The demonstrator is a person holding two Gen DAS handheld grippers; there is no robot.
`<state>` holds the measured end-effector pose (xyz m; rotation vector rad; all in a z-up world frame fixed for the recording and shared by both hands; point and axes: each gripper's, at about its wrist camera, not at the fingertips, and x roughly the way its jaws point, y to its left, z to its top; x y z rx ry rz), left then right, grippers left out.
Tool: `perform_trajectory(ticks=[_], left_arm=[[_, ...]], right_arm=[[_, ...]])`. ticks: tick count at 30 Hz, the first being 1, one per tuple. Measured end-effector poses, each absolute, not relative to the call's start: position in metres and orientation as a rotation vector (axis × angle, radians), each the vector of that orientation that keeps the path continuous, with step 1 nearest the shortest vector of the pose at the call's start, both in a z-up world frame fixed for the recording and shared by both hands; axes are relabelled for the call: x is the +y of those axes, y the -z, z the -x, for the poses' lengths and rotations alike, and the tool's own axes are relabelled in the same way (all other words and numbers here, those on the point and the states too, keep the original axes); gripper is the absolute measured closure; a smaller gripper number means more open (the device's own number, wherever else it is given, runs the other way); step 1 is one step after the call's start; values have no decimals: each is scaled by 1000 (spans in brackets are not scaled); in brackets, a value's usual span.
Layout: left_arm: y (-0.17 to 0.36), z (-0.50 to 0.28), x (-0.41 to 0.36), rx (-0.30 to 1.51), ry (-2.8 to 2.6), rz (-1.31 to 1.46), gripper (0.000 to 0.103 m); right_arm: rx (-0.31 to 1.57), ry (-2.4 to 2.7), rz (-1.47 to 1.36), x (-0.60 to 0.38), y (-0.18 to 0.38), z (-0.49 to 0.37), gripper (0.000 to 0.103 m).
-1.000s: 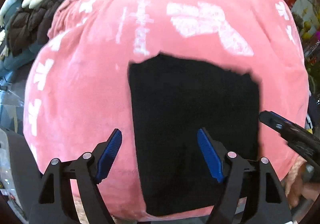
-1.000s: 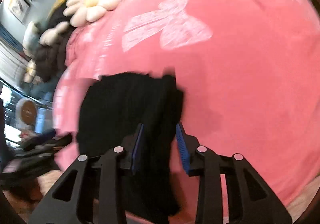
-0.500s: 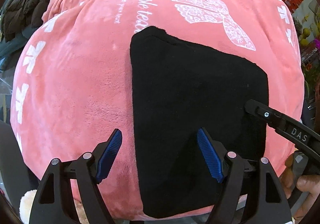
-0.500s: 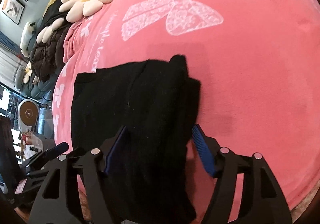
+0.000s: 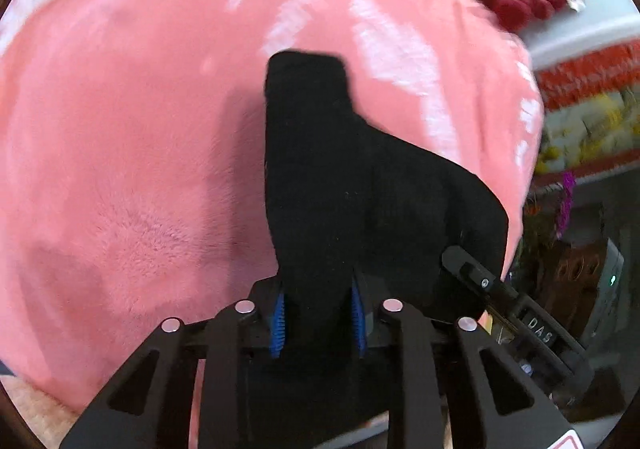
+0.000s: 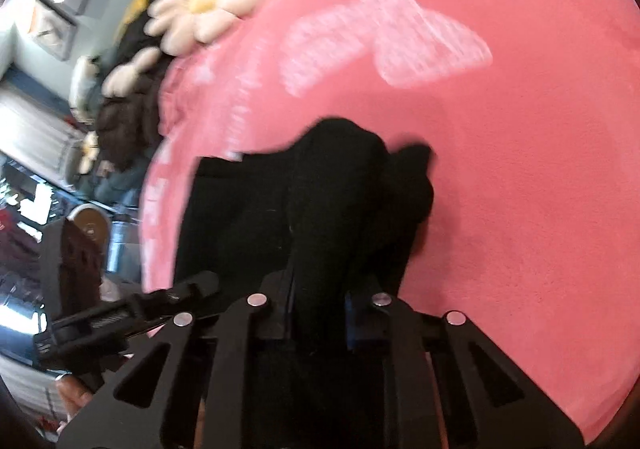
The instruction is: Fold small clothes
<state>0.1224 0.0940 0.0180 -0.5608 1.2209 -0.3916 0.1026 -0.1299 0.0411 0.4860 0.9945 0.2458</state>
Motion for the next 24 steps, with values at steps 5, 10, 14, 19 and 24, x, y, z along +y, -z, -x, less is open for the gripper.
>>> perform_trajectory(ticks=[5,10,14,19,24], left_arm=[[-71,-116,82,1106,335,386,63],[-24,-128,67,1220,144,181,51],[-25,-100,74,1185,191,236,49],[-11,-93,59,1226,175,197,49],[-11,-85,62,1229,185,193,49]], right_arm=[[966,-224,-425,-131,-62,-112,79],[998,-64,-415,-153,-28,-108,77],[993,-173,-351,-130,-36,-90,84],[1086,-135,-254,-114,-2,-109,89],[1018,-68,-235,-121,-28,-84,28]])
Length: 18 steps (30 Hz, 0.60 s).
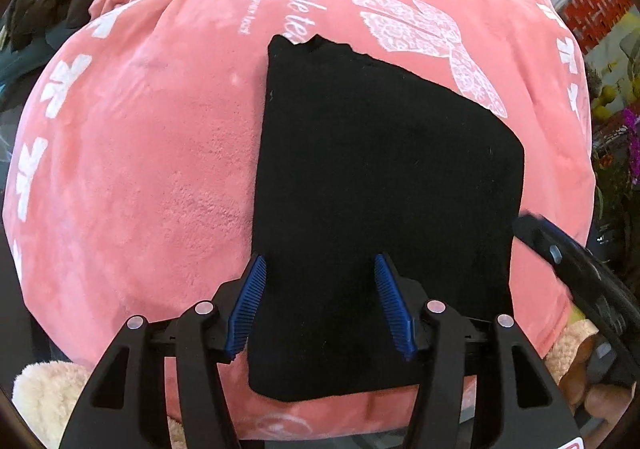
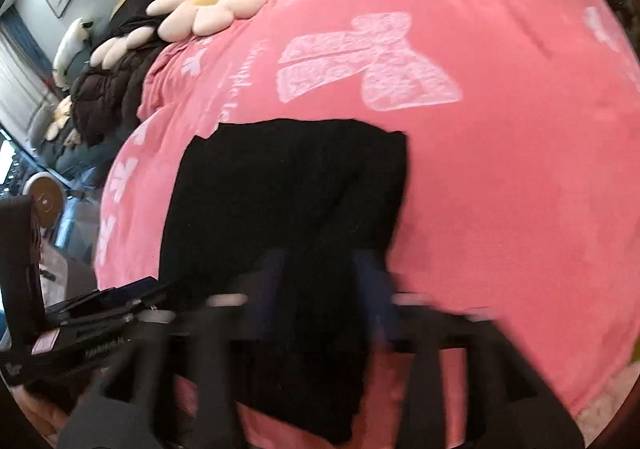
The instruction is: Fold small clothes
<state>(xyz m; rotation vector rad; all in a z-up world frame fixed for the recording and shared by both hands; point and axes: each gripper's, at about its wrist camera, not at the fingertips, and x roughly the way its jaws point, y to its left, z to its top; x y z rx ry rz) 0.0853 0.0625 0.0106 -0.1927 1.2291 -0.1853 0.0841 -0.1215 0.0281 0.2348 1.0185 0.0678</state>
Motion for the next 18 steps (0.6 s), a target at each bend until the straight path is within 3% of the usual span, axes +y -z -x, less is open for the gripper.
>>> perform_trajectory(ticks=[3,4,7,12,13,16,18], left_arm=[[-5,-83,65,1246,172,220,49],[-4,-81,65,1246,171,223,49],[-3,-77,64,1248,167,206,47],[2,-72,63,1269,168,185,42],[3,-71,61,1269,176,186,37],[9,-70,55,1274,176,167,36],[16,-70,50,1288,175,169,36]], right_arm=[[1119,-116,-241,-121,4,-83,31],[1150,-146,-281,-121,15,-85,47],[1171,-198,-395,-123,30,-87,80],[1116,-228,-229,-120,-20,-87,86],[1121,-230,-197,-120,-22,-88,86],[1232,-221,-152,-121,12,-95,81],[1207,-212,-159,-123,19,-92,74]])
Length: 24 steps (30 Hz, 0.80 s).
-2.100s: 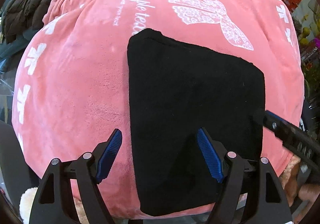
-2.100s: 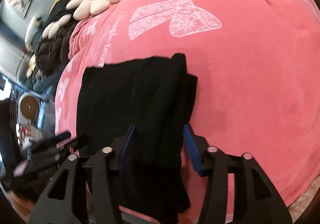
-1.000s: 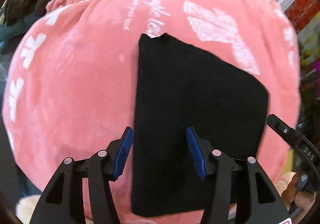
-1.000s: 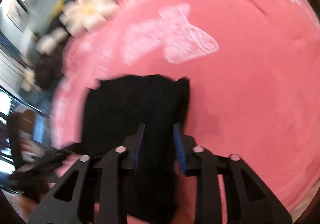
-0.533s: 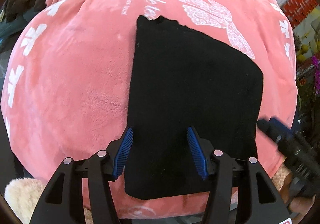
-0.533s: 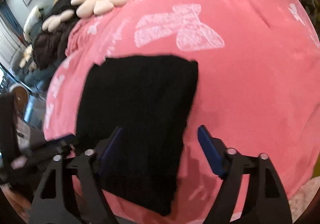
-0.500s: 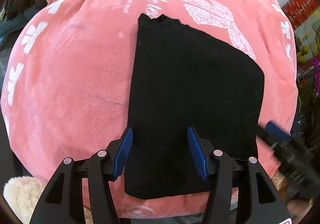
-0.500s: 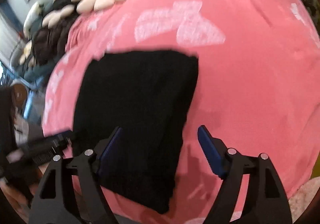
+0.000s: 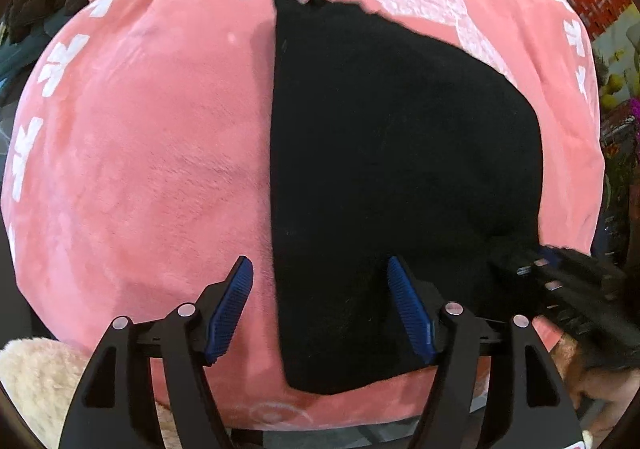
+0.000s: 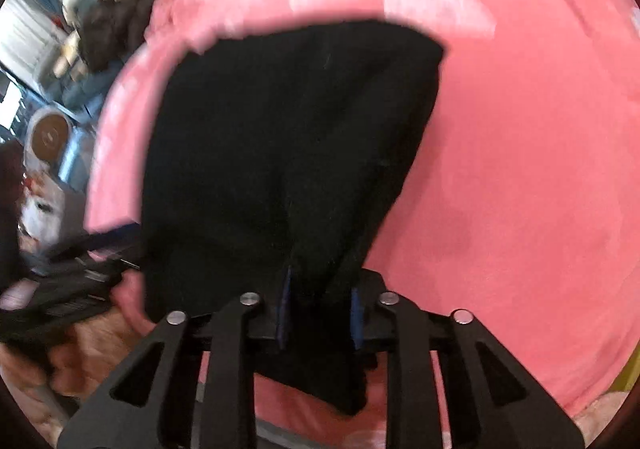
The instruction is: Fold small clothes
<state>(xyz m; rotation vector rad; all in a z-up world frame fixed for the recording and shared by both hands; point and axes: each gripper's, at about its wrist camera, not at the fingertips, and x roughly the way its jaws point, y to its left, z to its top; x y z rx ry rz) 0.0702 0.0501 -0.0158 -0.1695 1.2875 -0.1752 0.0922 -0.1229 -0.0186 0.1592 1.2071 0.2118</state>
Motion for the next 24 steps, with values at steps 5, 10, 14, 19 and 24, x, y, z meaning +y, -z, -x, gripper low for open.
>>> perform_trajectory(ticks=[5,10,14,19,24], left_arm=[[14,-64,51,1268,167,165,36],[9,-53,43,1246,159,134,36],[4,-29,27,1157,149,116,36],[19,10,-6,1159,131,59,36],[30,26,-23,1166,134,51,36]], right_arm=[[1034,-90,-224,-131,-13,-55,50],[885,80,-96,-134,-18,-1,9],[928,130,-72,-140,-1,23,8],[964,124,-120,-152,12,42,8],[959,129,-152,-159,17,46,8]])
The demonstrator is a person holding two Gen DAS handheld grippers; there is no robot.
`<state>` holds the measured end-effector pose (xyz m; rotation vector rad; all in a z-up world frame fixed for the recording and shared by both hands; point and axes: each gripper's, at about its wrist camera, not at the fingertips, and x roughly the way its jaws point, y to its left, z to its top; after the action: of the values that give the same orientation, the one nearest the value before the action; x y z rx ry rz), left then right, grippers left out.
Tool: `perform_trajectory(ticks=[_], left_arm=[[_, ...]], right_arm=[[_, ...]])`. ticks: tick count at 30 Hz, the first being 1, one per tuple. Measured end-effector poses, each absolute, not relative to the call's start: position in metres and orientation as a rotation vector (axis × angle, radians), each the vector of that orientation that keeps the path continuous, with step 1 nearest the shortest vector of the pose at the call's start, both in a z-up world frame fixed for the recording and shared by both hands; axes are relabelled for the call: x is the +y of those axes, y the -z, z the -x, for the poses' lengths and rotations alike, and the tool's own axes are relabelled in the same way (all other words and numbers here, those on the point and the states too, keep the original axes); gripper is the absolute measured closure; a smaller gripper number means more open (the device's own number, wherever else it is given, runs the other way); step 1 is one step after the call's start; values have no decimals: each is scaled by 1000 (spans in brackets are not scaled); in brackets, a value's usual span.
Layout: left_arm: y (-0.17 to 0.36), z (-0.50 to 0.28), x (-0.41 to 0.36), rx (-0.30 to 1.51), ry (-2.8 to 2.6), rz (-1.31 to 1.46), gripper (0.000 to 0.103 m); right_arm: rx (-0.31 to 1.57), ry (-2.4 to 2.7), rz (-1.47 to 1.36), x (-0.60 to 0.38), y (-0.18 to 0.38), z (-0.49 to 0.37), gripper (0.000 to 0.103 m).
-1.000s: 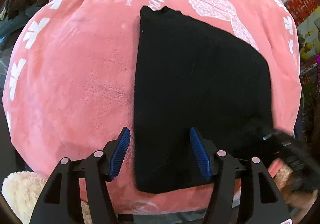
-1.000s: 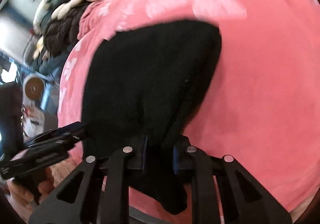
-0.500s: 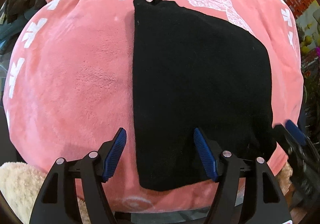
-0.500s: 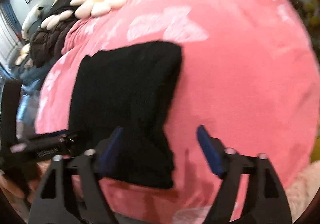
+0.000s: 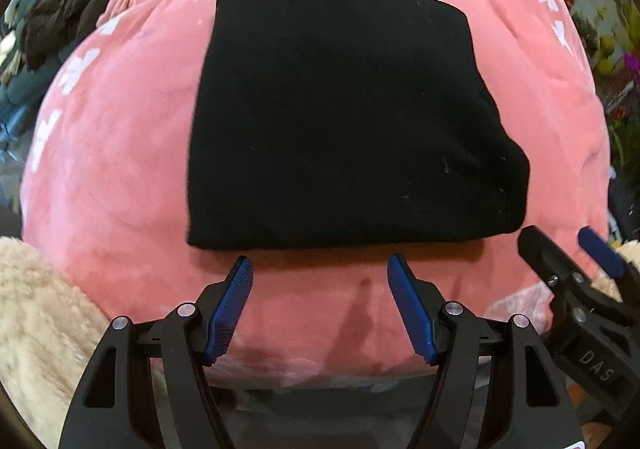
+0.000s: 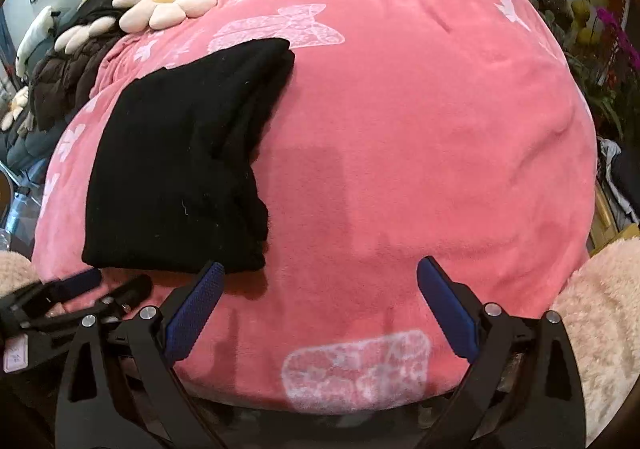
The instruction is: Fold small clothes
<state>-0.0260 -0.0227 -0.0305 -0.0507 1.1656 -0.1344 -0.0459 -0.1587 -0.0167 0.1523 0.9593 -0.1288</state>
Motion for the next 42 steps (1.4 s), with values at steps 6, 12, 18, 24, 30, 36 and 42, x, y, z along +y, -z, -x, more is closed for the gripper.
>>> perform_trajectory(ticks=[6,12,18,24,30,36,42], left_arm=[[33,31,-29,1106,72,-20,37],[30,40,-29,1071,52,-35,36],[28,44,-30,1076,26,-35,36],[28,45,-22,1077,6,-2,37],[27,45,-20,1075,-2,2,34],[28,45,-18,1079,-12,-13,27],[26,48,-17,1057,-45,-21,27]], right_arm=[[960,115,-150,-153,17,43,8],[942,114,-137,-150,15,45,8],[929,100,-112,-142,12,48,8],[924,80,-78,-135,10,49,8],[921,83,-76,-133,10,50,8],[924,90,-86,-136,10,49,8],[926,87,-79,-136,10,49,7]])
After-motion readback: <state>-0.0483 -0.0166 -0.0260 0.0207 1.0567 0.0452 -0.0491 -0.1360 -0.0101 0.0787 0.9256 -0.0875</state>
